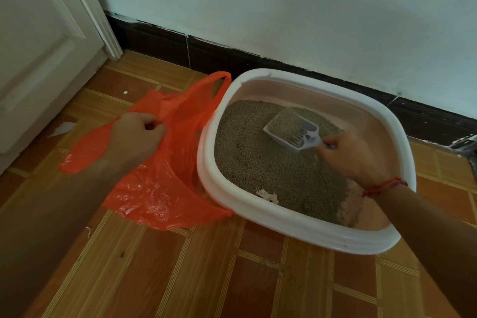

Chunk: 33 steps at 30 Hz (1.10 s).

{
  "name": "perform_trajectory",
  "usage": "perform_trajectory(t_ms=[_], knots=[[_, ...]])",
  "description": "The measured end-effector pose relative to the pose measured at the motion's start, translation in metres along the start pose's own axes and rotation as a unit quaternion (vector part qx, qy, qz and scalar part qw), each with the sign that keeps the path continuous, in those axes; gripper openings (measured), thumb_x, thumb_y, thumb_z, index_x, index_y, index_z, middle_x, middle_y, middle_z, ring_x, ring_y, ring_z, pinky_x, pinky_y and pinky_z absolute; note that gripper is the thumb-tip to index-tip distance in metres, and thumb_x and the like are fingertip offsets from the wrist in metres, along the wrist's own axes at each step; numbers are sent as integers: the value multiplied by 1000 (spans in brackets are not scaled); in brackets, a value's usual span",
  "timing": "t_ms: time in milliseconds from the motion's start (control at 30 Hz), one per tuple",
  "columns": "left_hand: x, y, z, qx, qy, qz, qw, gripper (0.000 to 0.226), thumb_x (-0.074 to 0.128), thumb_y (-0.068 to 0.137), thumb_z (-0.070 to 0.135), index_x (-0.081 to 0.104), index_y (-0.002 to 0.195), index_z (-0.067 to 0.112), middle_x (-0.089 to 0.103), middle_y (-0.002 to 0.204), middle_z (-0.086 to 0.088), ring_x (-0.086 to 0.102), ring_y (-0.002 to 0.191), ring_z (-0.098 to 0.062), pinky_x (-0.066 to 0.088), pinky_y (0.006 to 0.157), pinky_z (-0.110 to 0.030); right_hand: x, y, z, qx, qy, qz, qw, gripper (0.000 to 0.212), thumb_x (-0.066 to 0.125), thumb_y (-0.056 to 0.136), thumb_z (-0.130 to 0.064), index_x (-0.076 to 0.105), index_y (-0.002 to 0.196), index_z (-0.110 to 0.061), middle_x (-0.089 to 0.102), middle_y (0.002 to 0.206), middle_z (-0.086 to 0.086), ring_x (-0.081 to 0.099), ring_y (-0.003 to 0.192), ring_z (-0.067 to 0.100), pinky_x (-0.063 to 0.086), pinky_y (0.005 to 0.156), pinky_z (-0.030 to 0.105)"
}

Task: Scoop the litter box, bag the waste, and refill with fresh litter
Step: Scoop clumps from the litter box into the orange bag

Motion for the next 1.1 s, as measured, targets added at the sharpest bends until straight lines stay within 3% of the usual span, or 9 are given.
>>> perform_trajectory(t_ms=[233, 400, 533, 733, 900, 1100], knots=[[0, 0, 0, -1, 0, 0, 1000, 19, 60, 91, 15, 72, 80, 4, 69, 71, -17, 66, 67, -40, 57, 63, -47, -2, -2, -6, -8, 11, 3, 1000, 22, 56, 96, -36, 75, 97, -26, 62, 57, -5, 49, 45, 7, 38, 44, 20], [-1, 2, -2, 2, 15, 0, 1000, 23, 59, 91, 18, 70, 80, 1, 69, 72, -19, 66, 66, -40, 58, 63, -48, -6, -1, -9, -4, 18, 11, 1000, 21, 57, 95, -36, 75, 99, -26, 65, 58, -7, 53, 41, 2, 37, 40, 13], [-1, 1, -2, 2, 15, 3, 1000, 23, 60, 92, 17, 70, 81, 0, 69, 73, -19, 66, 65, -39, 58, 61, -48, -5, -1, -13, -11, 13, 8, 1000, 22, 56, 95, -34, 74, 89, -23, 62, 55, -6, 51, 40, 3, 37, 40, 15], [-3, 1, -2, -3, 7, 4, 1000, 21, 60, 93, 17, 71, 84, 1, 70, 75, -18, 67, 67, -39, 59, 63, -47, -6, -2, -13, -6, 24, 9, 1000, 20, 57, 95, -33, 75, 97, -24, 61, 54, -8, 50, 36, -2, 33, 38, 11], [-2, -1, 0, 1, 5, 3, 1000, 21, 60, 93, 15, 72, 80, 3, 69, 71, -17, 66, 65, -39, 56, 59, -40, -5, -1, -15, -15, 12, 8, 1000, 21, 56, 94, -34, 76, 98, -26, 62, 55, -6, 50, 41, 3, 36, 41, 15], [-3, 1, 0, 7, 7, 3, 1000, 24, 59, 93, 17, 70, 80, -1, 69, 72, -20, 65, 66, -40, 56, 61, -45, -6, -2, -26, -34, 9, 2, 999, 20, 55, 95, -33, 74, 98, -28, 63, 57, -4, 52, 47, 8, 42, 46, 21]])
Point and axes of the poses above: each hand's wrist, its own y-axis towards the middle knuckle, its own x-axis out of the palm, z = x × y, the point moved 10 cm from there along y, towards the middle knuckle
